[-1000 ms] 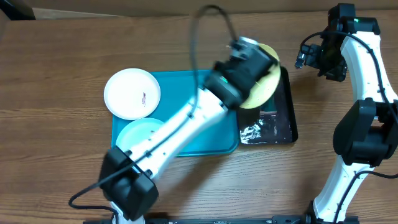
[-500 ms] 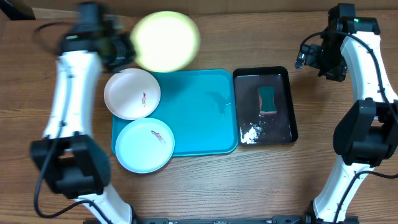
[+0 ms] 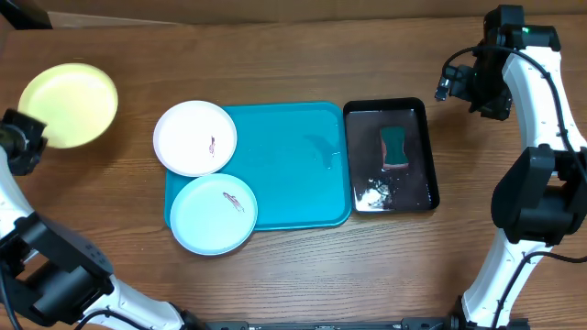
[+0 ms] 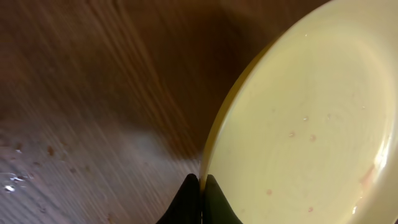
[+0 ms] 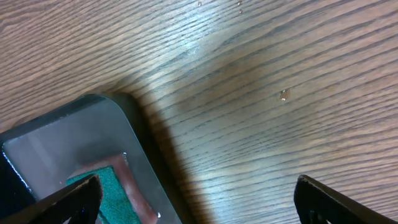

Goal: Clean dirty plates on tray and stack at the side
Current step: 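Lower the yellow plate onto the table left of the teal tray and release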

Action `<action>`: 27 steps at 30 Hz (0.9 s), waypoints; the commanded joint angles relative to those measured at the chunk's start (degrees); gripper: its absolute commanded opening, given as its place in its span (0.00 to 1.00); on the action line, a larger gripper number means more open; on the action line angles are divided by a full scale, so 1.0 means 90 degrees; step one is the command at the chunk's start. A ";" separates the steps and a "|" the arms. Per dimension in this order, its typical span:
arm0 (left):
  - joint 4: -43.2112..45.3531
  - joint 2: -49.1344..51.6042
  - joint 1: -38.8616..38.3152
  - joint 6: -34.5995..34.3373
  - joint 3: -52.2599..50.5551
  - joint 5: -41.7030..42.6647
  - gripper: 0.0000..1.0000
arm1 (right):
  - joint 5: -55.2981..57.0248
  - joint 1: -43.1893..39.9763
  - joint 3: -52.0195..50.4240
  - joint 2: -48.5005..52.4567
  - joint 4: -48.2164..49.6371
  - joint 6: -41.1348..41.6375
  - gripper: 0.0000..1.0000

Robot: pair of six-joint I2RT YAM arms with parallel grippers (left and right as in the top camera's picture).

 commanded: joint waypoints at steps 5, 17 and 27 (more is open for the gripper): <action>0.1358 -0.0017 -0.0104 -0.0034 -0.1562 -0.1030 0.04 | -0.0007 -0.0005 0.0107 -0.0170 0.0019 0.0005 1.00; 0.2963 -0.0017 -0.0461 0.0134 -0.2846 -0.0680 0.04 | -0.0007 -0.0005 0.0107 -0.0170 0.0019 0.0005 1.00; 0.2783 -0.0017 -0.0750 0.0957 -0.2565 -0.0119 0.62 | -0.0007 -0.0005 0.0107 -0.0170 0.0019 0.0005 1.00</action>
